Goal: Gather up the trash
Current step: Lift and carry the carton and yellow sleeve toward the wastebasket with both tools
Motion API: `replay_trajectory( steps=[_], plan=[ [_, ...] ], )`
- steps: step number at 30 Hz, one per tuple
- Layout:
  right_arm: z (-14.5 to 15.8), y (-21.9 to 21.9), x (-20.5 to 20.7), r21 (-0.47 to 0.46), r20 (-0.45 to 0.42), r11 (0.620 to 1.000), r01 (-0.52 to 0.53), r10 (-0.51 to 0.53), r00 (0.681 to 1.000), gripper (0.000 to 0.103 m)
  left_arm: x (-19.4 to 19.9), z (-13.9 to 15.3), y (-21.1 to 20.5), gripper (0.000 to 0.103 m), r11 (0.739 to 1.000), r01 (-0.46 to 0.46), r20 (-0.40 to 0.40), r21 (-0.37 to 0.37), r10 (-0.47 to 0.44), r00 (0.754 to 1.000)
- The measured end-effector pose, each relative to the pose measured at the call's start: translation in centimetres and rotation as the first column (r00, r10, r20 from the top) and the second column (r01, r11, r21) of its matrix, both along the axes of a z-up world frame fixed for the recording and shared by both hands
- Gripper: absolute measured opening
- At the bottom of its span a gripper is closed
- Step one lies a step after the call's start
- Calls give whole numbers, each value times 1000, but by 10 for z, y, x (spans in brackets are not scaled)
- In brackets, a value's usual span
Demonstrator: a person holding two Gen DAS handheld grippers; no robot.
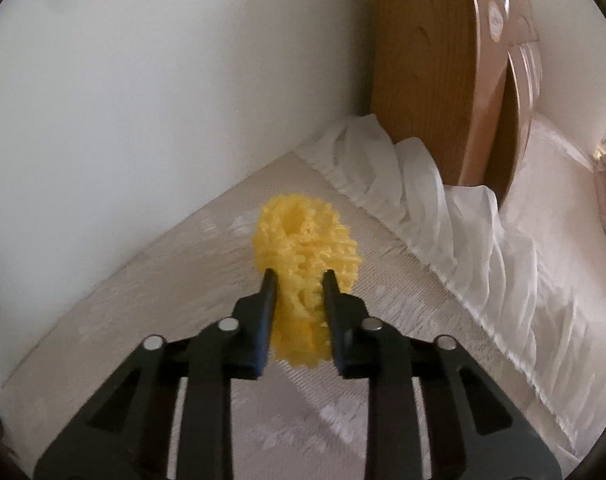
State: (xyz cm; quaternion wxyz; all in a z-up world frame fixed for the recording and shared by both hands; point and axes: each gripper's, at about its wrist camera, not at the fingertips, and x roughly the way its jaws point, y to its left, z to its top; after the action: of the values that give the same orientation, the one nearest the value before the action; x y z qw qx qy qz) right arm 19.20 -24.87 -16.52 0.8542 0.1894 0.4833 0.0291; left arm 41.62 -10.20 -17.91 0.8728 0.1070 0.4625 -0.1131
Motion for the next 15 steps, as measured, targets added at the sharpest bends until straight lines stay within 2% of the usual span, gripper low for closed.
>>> replay_trajectory(
  steps=[2,4,6,7,8,11,14,15],
  plan=[
    [-1,6,-3,-33,-8,999,8,-9,1000,55,-4,5,9,20,1000,-19,3,-10,19,1000],
    [1,12,-4,-68,-6,997,28,-28,1000,66,-9,11,18,19,999,-26,7,-24,26,1000],
    [2,18,-3,-111,8,993,43,-42,999,84,-18,20,28,19,999,-23,20,-30,24,1000],
    [2,21,-3,-132,9,990,44,-43,999,86,-24,23,32,19,999,-19,24,-33,20,1000],
    [0,27,0,-192,-1,981,40,-41,999,87,-29,28,35,19,999,-16,32,-36,17,999],
    [1,31,2,-246,-18,968,43,-49,999,87,-41,46,41,19,998,-4,52,-57,7,999],
    [-7,27,10,-255,-56,964,69,-86,995,87,-65,63,52,19,998,3,69,-68,1,998],
    [-8,26,11,-254,-62,965,71,-89,994,84,-70,68,55,19,998,6,72,-70,-1,997]
  ],
)
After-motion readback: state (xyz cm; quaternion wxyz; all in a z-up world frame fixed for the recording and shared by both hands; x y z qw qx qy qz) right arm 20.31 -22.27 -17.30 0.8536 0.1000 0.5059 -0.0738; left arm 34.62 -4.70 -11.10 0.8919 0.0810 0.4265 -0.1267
